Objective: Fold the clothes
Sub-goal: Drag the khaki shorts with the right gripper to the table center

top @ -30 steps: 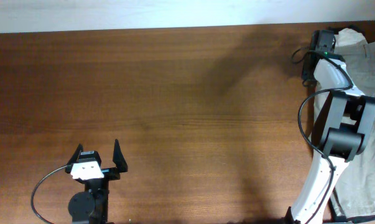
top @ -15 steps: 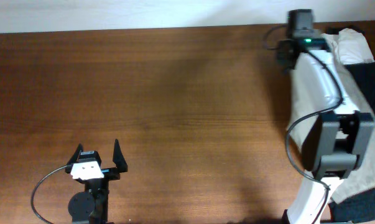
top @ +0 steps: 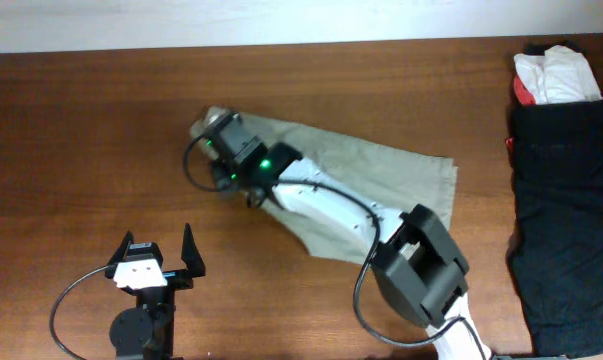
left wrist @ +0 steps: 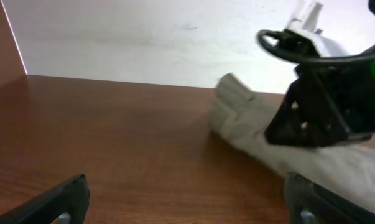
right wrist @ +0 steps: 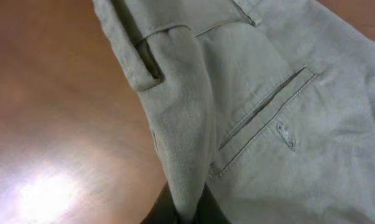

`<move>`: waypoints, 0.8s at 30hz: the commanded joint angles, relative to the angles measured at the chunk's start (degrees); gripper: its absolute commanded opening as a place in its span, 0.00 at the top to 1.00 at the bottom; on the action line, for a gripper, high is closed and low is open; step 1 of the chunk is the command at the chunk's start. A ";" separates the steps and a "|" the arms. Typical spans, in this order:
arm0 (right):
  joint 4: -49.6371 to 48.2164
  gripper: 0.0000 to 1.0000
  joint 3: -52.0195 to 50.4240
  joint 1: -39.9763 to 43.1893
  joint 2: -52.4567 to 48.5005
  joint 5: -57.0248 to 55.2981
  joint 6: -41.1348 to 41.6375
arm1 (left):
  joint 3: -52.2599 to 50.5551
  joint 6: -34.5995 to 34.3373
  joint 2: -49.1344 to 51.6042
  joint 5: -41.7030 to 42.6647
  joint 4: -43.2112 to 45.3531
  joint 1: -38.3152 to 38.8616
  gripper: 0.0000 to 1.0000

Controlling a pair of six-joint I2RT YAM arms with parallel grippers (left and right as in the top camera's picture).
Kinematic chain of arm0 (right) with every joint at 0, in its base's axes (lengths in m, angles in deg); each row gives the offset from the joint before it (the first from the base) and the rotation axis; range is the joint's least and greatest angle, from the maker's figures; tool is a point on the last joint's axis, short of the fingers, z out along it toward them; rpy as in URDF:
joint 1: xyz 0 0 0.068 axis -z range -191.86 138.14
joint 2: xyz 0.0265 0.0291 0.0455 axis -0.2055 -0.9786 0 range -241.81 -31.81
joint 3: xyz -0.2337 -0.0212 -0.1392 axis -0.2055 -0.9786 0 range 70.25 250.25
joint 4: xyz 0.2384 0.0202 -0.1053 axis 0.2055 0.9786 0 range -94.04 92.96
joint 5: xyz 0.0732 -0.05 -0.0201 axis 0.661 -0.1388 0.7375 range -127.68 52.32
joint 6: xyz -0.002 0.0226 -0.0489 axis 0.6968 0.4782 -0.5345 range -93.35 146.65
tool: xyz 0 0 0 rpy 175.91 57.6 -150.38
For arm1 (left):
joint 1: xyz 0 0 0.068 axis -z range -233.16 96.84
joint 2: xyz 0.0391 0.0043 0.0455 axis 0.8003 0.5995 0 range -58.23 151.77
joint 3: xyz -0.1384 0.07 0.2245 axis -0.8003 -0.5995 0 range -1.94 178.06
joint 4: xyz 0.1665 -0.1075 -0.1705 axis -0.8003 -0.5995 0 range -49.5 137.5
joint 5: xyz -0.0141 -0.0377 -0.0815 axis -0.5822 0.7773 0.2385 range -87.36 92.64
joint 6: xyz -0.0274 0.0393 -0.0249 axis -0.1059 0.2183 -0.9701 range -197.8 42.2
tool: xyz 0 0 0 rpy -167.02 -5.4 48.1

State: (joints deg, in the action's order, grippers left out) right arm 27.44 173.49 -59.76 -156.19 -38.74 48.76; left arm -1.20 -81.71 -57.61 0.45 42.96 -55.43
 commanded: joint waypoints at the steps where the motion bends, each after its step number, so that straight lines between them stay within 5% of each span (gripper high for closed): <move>1: -0.20 0.95 1.03 -2.10 0.24 3.43 1.38 | -0.22 0.90 -0.28 -0.39 -0.07 0.13 0.01; 2: -0.20 0.96 1.03 -2.12 0.24 5.97 1.36 | -0.22 0.90 -0.28 -0.39 -0.07 0.13 0.01; 3: -0.13 0.80 1.03 -2.12 0.26 6.71 1.33 | -0.22 0.90 -0.28 -0.39 -0.07 0.13 0.01; 5: 1.60 0.15 1.16 -0.94 1.20 6.19 0.63 | -0.22 0.90 -0.28 -0.39 -0.07 0.13 0.01; 7: 7.69 0.03 2.91 3.56 3.78 5.35 0.70 | -0.22 0.90 -0.28 -0.39 -0.07 0.13 0.01; 13: 34.75 0.01 6.82 22.95 11.56 4.48 -5.77 | -0.22 0.90 -0.28 -0.39 -0.07 0.13 0.01; 16: 47.95 0.36 2.86 32.20 10.43 2.97 -0.15 | -0.22 0.90 -0.28 -0.39 -0.07 0.13 0.01; 18: 48.26 0.82 -1.40 36.48 10.43 2.73 -0.17 | -0.22 0.90 -0.28 -0.39 -0.07 0.13 0.01; 19: 47.95 0.95 -4.00 39.01 10.43 2.54 -0.17 | -0.22 0.90 -0.28 -0.39 -0.07 0.13 0.01; 24: 36.94 0.96 -19.28 46.95 10.43 3.54 -0.13 | -0.22 0.90 -0.28 -0.39 -0.07 0.13 0.01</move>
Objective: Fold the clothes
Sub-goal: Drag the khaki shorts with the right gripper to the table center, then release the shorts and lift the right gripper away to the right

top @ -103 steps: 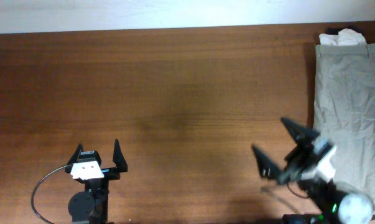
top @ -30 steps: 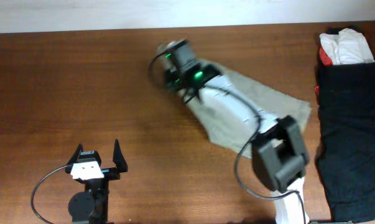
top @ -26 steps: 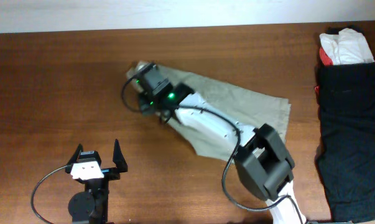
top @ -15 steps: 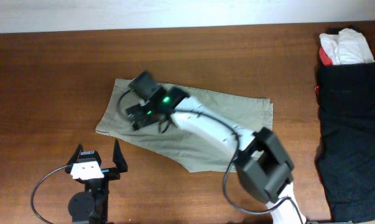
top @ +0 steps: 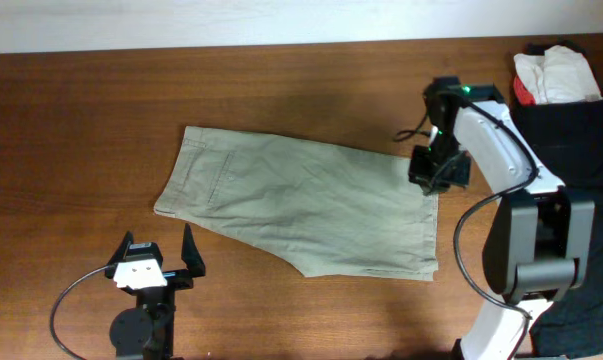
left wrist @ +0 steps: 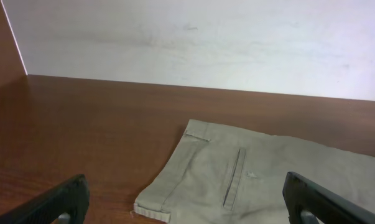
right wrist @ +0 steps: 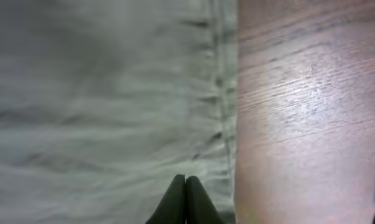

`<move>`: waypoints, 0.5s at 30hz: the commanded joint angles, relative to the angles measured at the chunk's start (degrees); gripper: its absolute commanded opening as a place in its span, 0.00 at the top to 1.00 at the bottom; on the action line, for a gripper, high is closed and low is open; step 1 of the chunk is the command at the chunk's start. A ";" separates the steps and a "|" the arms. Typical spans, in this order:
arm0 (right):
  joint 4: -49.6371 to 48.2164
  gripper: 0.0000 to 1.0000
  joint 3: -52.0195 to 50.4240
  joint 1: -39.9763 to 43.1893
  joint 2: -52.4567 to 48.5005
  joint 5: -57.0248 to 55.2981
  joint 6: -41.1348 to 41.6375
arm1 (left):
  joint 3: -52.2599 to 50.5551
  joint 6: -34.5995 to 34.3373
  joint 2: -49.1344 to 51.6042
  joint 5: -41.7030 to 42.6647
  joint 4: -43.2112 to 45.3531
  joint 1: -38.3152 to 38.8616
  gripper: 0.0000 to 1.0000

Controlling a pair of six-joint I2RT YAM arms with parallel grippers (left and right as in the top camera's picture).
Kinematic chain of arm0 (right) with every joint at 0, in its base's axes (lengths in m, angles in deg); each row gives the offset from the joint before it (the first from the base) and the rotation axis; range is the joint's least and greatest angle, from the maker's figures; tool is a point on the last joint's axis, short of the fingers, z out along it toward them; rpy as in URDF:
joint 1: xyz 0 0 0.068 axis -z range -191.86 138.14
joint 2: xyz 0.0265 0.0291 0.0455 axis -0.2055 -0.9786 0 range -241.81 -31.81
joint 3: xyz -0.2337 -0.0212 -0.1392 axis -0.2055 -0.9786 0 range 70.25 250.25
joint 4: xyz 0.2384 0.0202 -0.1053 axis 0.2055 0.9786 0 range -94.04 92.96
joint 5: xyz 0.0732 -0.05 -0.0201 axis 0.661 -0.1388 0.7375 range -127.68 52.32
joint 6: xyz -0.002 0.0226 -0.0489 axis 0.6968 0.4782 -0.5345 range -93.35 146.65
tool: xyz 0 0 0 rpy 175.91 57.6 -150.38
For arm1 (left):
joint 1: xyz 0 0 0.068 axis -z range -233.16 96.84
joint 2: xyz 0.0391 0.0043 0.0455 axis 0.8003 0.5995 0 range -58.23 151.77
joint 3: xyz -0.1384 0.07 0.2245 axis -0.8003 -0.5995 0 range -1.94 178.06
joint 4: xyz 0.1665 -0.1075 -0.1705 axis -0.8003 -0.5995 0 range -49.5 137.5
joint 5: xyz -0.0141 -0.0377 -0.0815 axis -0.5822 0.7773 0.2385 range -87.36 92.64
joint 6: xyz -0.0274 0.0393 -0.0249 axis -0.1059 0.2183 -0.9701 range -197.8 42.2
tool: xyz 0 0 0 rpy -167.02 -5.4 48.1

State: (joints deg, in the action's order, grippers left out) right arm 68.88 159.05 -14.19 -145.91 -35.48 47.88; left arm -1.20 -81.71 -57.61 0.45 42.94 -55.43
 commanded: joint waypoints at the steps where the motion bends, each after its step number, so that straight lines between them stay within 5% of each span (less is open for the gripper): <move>1: -7.06 0.96 -7.54 1.81 0.15 0.63 0.74 | -0.22 0.90 -0.28 -0.39 -0.04 0.13 0.01; 15: -25.66 0.96 -17.66 2.01 0.11 -4.00 7.56 | -0.22 0.90 -0.28 -0.39 -0.04 0.13 0.01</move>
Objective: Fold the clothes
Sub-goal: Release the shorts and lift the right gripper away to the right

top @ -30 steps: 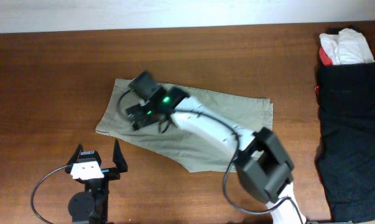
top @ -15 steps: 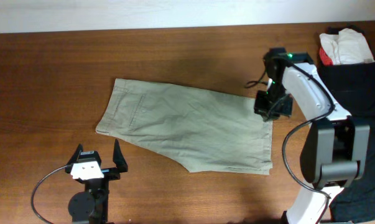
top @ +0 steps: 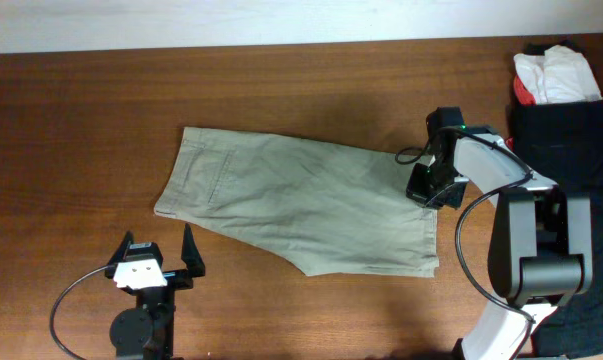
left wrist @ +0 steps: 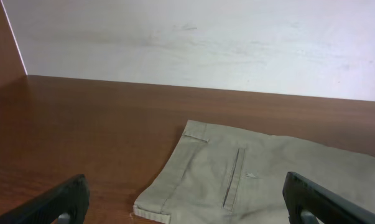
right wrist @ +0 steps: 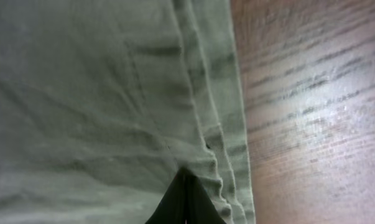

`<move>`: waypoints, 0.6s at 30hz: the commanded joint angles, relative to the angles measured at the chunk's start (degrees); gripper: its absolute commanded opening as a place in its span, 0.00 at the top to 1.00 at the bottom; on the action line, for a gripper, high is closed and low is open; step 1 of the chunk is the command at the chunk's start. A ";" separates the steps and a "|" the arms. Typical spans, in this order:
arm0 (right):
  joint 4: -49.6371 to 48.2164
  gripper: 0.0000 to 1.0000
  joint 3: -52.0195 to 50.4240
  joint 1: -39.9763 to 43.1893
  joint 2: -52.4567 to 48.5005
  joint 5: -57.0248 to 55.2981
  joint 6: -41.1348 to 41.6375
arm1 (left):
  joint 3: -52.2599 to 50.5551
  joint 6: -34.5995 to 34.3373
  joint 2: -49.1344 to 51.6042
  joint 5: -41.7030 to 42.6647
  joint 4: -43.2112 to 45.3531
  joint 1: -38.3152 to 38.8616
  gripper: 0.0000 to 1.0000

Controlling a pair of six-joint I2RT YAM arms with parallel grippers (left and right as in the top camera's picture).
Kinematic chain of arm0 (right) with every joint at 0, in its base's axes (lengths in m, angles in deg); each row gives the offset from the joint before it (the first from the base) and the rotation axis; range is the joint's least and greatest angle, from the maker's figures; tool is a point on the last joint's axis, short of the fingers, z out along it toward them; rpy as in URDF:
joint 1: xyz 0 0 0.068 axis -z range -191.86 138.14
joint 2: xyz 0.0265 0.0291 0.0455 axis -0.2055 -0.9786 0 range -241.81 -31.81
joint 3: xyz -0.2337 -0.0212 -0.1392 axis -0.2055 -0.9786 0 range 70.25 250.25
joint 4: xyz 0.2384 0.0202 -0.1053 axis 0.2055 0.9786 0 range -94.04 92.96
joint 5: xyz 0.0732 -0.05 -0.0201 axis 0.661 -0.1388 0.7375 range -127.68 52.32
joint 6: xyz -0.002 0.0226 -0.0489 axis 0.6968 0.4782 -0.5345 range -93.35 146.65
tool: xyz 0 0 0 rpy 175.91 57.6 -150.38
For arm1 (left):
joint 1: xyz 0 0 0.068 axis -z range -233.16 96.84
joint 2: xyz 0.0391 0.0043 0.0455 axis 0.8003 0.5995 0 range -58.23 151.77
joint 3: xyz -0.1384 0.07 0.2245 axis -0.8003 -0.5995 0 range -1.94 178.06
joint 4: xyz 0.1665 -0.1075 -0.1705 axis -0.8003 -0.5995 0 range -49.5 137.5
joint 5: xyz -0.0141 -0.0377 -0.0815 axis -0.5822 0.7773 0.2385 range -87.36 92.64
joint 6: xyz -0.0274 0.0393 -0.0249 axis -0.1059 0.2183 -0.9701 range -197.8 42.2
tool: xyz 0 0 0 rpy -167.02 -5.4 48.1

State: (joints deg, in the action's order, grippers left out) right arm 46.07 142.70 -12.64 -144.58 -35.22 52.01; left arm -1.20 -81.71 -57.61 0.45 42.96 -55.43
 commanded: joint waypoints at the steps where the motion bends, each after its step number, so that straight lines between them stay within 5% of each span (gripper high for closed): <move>1: -4.68 0.96 -1.31 0.55 -1.22 -6.14 4.98 | -0.22 0.90 -0.28 -0.39 -0.07 0.13 0.01; 12: -22.80 0.96 -1.16 3.80 -1.22 -4.61 4.94 | -0.22 0.90 -0.28 -0.39 -0.07 0.13 0.01; 15: -20.98 0.96 1.18 3.82 -1.14 -3.13 3.34 | -0.22 0.90 -0.28 -0.39 -0.07 0.13 0.01; 18: -9.07 0.96 10.82 3.93 2.34 -3.17 0.37 | -0.22 0.90 -0.28 -0.39 -0.07 0.13 0.01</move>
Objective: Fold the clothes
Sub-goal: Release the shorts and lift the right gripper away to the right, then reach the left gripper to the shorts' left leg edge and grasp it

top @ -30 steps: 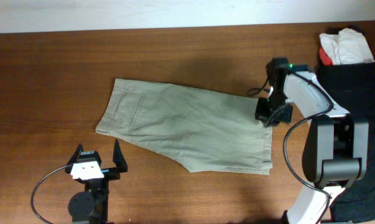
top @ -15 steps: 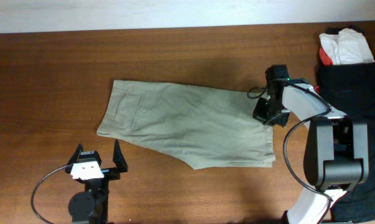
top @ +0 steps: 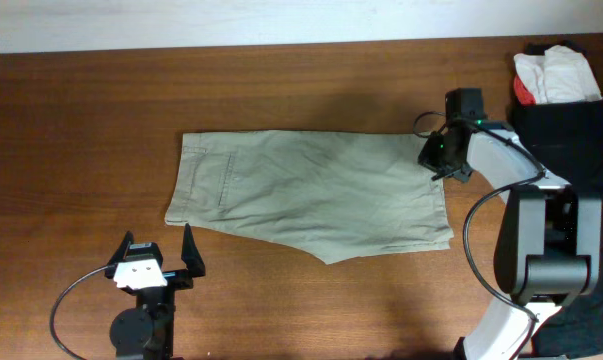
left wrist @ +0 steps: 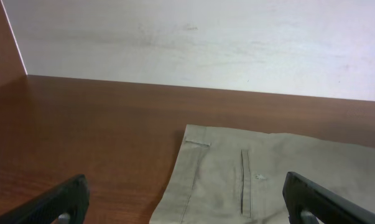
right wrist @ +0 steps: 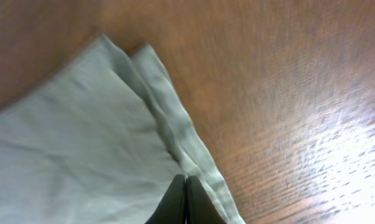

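Khaki shorts (top: 311, 195) lie flat across the middle of the table, waistband to the left and leg hems to the right. My right gripper (top: 436, 155) is at the far right corner of the shorts, shut, its tips (right wrist: 186, 178) pinching the doubled hem of the shorts (right wrist: 81, 143). My left gripper (top: 158, 240) rests open near the front left, just short of the waistband. Its fingers (left wrist: 63, 199) frame the waistband and back pocket of the shorts (left wrist: 268, 180) with nothing between them.
A black garment (top: 566, 200) covers the table's right end, with white and red clothes (top: 551, 75) piled at its far corner. Bare wooden table (top: 81, 120) surrounds the shorts. A white wall (left wrist: 193, 43) stands behind the table.
My right gripper has moved toward the back and right with the hem corner. The shorts have swung with it and now lie straighter across the table. The left arm has not moved.
First my right gripper held the bunched waistband end at the left. Then the shorts lay spread out, slanted, with that gripper at the right hem. It then sat shut on the hem. Now the hem corner is farther back and the shorts lie level.
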`<move>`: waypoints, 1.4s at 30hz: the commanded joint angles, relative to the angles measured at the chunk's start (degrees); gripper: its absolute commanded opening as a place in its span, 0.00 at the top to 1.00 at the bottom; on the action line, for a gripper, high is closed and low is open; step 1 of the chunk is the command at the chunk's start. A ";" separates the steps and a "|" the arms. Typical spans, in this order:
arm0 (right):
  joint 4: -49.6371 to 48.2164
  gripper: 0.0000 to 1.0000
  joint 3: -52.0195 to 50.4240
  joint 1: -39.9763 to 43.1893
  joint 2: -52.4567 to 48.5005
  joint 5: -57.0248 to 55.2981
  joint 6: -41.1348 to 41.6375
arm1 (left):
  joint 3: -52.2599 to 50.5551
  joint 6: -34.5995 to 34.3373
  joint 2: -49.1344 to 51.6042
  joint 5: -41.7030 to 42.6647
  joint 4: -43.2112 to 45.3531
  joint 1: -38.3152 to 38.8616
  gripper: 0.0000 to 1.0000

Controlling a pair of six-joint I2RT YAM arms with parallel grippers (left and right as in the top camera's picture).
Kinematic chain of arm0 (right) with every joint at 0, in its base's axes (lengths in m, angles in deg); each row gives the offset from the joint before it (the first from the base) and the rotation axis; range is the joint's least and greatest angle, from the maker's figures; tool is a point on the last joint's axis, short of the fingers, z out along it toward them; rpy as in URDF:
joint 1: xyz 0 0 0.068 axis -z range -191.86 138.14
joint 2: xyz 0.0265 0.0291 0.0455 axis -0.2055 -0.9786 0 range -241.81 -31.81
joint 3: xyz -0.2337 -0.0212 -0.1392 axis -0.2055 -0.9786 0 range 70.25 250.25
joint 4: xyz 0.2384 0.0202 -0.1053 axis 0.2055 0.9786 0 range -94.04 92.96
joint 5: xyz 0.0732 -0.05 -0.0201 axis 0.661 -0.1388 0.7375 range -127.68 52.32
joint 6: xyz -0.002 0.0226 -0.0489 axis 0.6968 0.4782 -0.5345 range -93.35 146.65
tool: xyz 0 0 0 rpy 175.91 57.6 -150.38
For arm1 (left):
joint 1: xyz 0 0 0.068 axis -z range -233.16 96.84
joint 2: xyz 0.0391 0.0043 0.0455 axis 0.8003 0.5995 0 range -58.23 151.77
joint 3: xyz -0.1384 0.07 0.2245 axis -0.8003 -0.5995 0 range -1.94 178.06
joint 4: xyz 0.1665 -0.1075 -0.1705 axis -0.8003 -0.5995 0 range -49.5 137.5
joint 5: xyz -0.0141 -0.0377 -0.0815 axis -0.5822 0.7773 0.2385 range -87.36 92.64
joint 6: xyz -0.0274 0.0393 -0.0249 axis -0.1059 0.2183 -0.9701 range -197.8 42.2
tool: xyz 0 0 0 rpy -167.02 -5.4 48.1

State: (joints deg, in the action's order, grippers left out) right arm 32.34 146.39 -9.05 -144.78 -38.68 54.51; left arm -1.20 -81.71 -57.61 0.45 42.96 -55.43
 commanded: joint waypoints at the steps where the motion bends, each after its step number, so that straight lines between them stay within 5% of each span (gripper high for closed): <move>1: 10.40 0.87 12.17 0.39 5.22 1.46 -2.10 | -0.22 0.90 -0.28 -0.39 -0.07 0.13 0.01; 2: 14.93 0.55 16.06 0.37 7.08 3.04 -2.12 | -0.22 0.90 -0.28 -0.39 -0.04 0.13 0.01; 3: 19.65 0.08 19.85 0.26 8.72 4.61 -2.10 | -0.22 0.90 -0.28 -0.39 -0.07 0.13 0.01; 4: 25.11 0.01 23.15 0.22 10.40 6.64 -2.10 | -0.22 0.90 -0.28 -0.39 -0.07 0.13 0.01; 14: 31.34 0.01 23.15 0.22 10.60 6.78 -2.10 | -0.22 0.85 -0.28 -1.01 0.07 0.13 0.01; 19: 31.34 0.01 23.15 0.22 10.60 6.80 -2.10 | -0.17 -1.33 -0.26 18.36 7.13 0.13 0.01; 24: 31.34 0.01 23.15 0.22 10.60 6.80 -2.10 | 7.23 -2.29 7.28 20.70 8.24 0.13 0.01; 27: 31.34 0.01 23.15 0.22 10.60 6.80 -2.10 | 23.47 2.25 28.65 24.50 2.14 0.13 0.01; 30: 31.34 0.01 23.15 0.22 10.60 6.80 -2.10 | 50.05 12.50 54.82 24.50 -22.58 0.13 0.01; 33: 31.34 0.01 23.15 0.22 10.60 6.80 -2.10 | 73.16 14.53 77.44 24.61 -41.11 0.13 0.01; 37: 31.34 0.01 23.15 0.22 10.60 6.80 -2.10 | 81.09 14.51 94.90 26.14 -41.22 0.07 0.01; 42: 31.34 0.01 23.15 0.22 10.60 6.80 -2.10 | 81.09 13.99 106.20 11.15 -38.14 -3.98 0.01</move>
State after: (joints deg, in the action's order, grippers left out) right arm 63.59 169.43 -8.99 -134.31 -31.97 52.36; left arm 78.90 -68.37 45.97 17.63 4.32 -57.31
